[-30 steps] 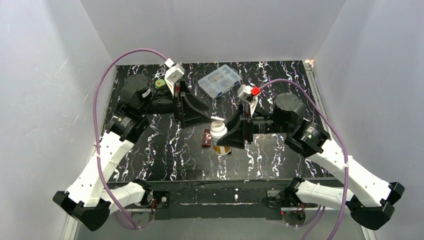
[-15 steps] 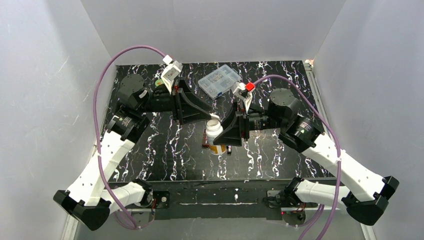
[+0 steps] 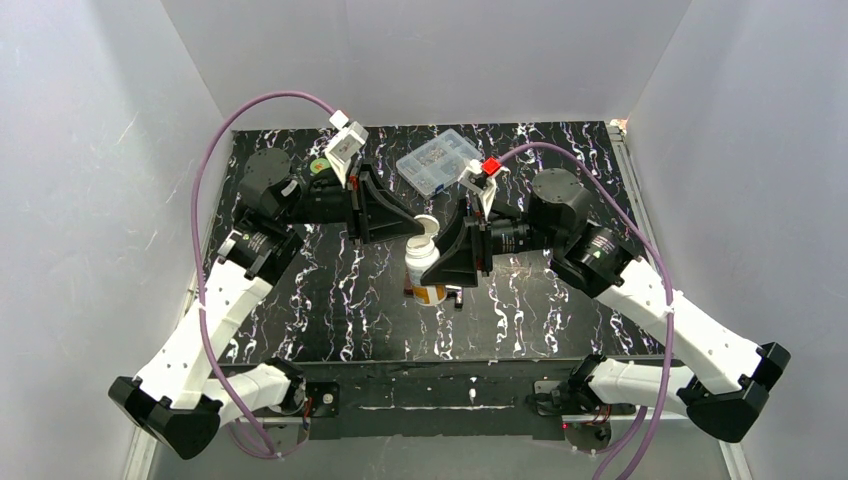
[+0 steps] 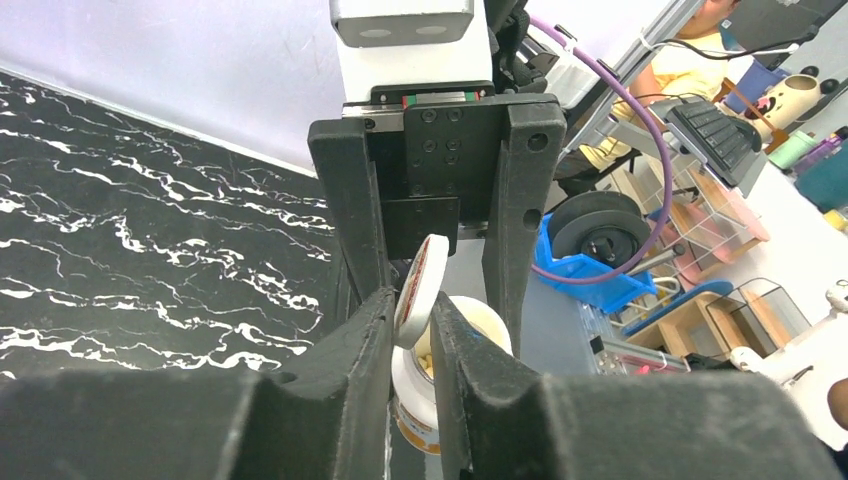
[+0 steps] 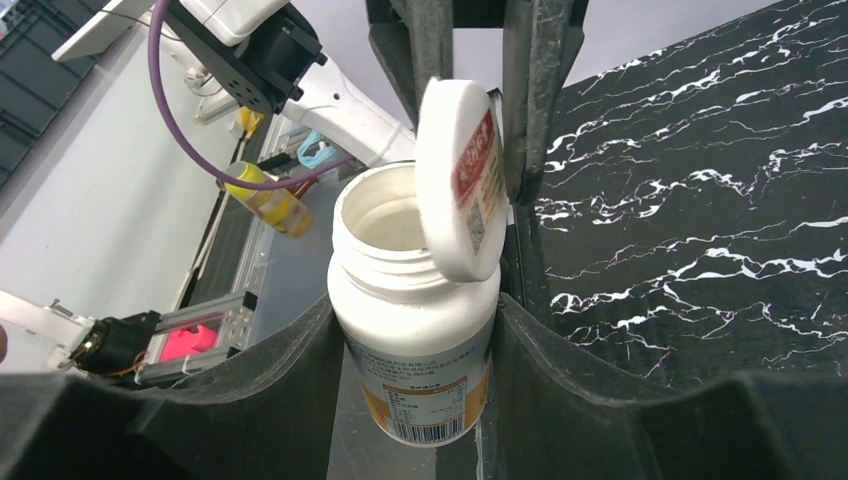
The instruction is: Sort the pills into containers
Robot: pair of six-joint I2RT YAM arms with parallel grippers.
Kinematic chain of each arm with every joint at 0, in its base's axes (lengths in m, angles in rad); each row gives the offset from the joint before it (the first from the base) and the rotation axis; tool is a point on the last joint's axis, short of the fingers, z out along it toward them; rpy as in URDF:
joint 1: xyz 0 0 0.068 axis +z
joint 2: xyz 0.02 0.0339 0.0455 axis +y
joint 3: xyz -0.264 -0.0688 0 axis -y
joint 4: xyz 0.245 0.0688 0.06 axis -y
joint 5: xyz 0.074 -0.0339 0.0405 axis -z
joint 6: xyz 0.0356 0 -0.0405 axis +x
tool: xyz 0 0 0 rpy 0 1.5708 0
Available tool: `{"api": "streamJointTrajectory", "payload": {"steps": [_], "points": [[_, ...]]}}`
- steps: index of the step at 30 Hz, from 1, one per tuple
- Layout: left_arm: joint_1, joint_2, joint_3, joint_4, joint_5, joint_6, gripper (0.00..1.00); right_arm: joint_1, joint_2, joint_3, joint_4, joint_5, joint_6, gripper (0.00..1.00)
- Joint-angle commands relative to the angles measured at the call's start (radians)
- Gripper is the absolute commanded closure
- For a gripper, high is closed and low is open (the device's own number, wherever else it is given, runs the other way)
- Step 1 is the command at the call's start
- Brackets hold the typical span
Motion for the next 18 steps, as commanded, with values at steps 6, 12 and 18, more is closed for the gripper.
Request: {"api": "streamJointTrajectory", "payload": {"steps": [6, 12, 18], "points": [[-0.014, 0.001, -0.01, 0.057, 0.033, -0.053, 1.0, -0.005, 0.001, 0.056, 0.045, -0.011, -0.023, 0.99], [-0.014, -0.018, -0.01, 0.08, -0.01, -0.086, 1.0, -0.005, 0.0, 0.049, 0.052, 0.025, -0.028, 0.81], [-0.014, -0.024, 0.013, 0.082, -0.09, -0.118, 1.0, -0.005, 0.002, 0.031, 0.093, 0.048, -0.023, 0.5]]}}
